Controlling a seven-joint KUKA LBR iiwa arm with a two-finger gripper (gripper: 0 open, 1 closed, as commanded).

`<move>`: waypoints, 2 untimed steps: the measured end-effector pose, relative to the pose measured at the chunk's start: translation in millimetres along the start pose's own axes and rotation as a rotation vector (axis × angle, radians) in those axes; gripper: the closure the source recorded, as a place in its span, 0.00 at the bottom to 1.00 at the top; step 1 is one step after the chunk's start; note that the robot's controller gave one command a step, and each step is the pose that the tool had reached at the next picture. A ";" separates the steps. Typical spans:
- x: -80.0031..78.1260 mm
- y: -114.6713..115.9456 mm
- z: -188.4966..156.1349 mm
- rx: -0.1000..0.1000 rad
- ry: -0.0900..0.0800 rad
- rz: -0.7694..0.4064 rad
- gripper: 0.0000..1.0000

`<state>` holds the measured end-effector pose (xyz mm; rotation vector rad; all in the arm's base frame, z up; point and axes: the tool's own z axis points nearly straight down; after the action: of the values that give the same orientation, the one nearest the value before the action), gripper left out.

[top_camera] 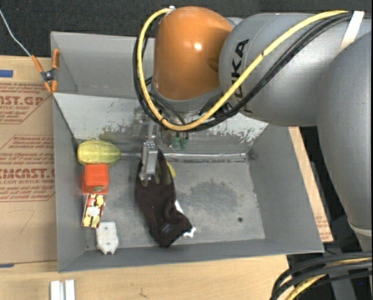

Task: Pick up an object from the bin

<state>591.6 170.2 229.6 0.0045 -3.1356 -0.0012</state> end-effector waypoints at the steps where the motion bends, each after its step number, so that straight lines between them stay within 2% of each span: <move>1: -1.7 -1.1 -5.2 -0.001 -0.008 0.002 0.00; 2: 0.6 -8.8 76.0 -0.001 -0.007 -0.044 0.00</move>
Offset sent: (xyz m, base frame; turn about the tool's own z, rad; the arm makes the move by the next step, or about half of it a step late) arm -0.0030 -0.0121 -0.1007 -0.0562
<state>590.5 161.4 153.6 0.0743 -3.1419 -0.0033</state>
